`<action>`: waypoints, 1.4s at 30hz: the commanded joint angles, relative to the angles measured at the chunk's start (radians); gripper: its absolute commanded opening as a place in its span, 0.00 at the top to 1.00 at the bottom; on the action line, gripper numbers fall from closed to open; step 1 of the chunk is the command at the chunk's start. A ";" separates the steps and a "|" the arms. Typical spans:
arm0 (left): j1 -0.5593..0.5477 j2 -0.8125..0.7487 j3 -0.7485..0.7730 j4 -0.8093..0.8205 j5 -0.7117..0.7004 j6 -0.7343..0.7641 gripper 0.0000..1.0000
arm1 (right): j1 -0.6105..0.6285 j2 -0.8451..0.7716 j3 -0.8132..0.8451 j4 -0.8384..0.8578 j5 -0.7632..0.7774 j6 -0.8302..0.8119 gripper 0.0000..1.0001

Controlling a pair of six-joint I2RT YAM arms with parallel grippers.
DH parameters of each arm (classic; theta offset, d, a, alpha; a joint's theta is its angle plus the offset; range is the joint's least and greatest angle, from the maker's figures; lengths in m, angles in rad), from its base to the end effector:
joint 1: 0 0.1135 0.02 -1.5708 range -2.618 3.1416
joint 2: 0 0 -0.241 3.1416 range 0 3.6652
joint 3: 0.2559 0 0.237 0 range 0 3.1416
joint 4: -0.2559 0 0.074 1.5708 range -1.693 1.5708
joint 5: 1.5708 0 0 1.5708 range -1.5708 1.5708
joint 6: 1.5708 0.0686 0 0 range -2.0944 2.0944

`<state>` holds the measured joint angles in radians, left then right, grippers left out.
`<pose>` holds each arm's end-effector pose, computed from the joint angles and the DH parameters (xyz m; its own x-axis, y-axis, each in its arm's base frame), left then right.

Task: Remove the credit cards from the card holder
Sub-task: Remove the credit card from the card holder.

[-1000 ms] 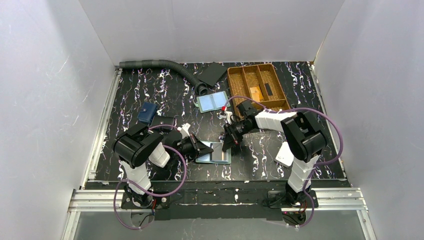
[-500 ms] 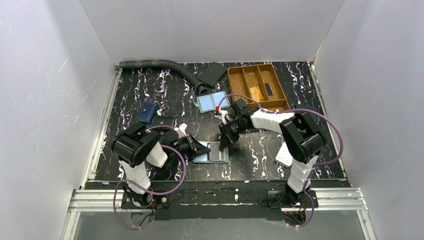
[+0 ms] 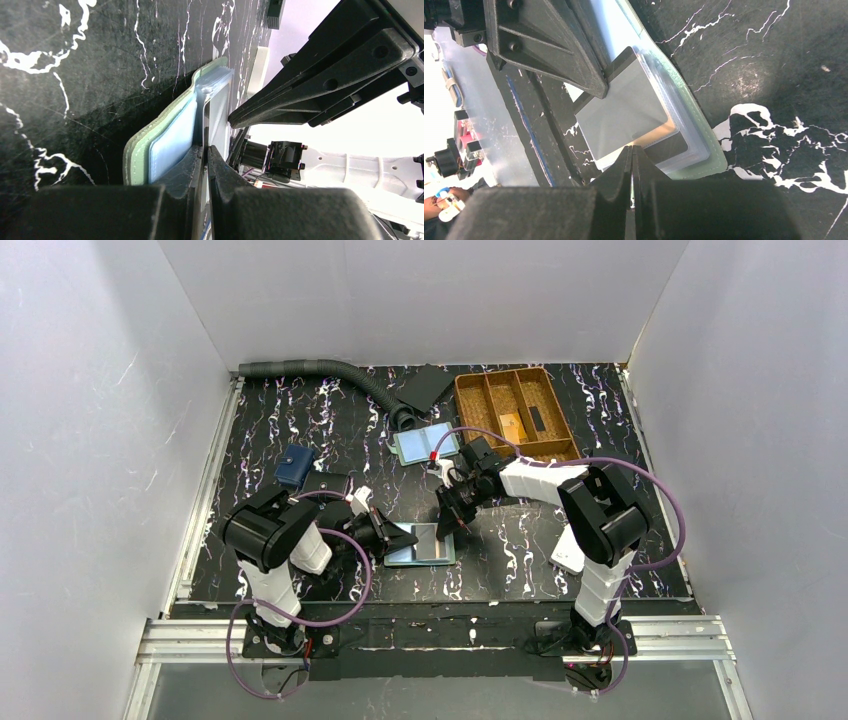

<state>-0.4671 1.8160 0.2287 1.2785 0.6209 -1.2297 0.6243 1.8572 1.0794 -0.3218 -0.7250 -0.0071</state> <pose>0.2127 -0.1520 0.0776 -0.9023 -0.4034 -0.1521 0.0323 0.2884 -0.9570 0.2577 0.2417 0.1148 -0.7181 -0.5239 -0.4581 -0.6869 0.4277 0.5876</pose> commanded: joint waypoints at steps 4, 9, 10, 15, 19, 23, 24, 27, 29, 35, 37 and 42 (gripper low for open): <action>0.017 0.019 -0.022 0.024 0.070 0.019 0.95 | -0.005 0.094 -0.042 -0.031 0.332 -0.096 0.92; 0.018 0.020 -0.022 0.035 0.084 0.016 0.90 | -0.002 0.094 -0.040 -0.033 0.328 -0.097 0.92; 0.020 0.019 -0.022 0.037 0.087 0.016 0.89 | -0.002 0.094 -0.041 -0.033 0.326 -0.097 0.92; 0.021 0.023 -0.023 0.042 0.095 0.014 0.87 | 0.001 0.095 -0.039 -0.034 0.323 -0.099 0.92; 0.021 0.029 -0.023 0.048 0.099 0.011 0.88 | 0.001 0.094 -0.039 -0.035 0.323 -0.099 0.92; 0.021 0.036 -0.027 0.056 0.092 0.006 0.98 | 0.003 0.096 -0.039 -0.035 0.322 -0.100 0.92; 0.023 0.037 -0.029 0.058 0.092 0.004 1.00 | 0.003 0.096 -0.039 -0.035 0.324 -0.100 0.91; 0.036 0.033 -0.042 0.062 0.091 0.004 1.00 | 0.003 0.096 -0.038 -0.036 0.326 -0.100 0.91; 0.046 0.026 -0.049 0.062 0.095 0.007 1.00 | 0.003 0.097 -0.038 -0.036 0.328 -0.100 0.91; 0.082 0.013 -0.068 0.062 0.120 0.020 1.00 | 0.003 0.099 -0.037 -0.039 0.332 -0.102 0.91; 0.093 0.006 -0.074 0.062 0.131 0.025 1.00 | 0.003 0.099 -0.036 -0.039 0.331 -0.103 0.91; 0.123 -0.029 -0.088 0.055 0.156 0.042 1.00 | 0.003 0.085 -0.032 -0.043 0.294 -0.117 0.91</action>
<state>-0.3687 1.8362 0.1616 1.3579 0.7349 -1.2255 0.6315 1.8610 1.0847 -0.3222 -0.7246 -0.0074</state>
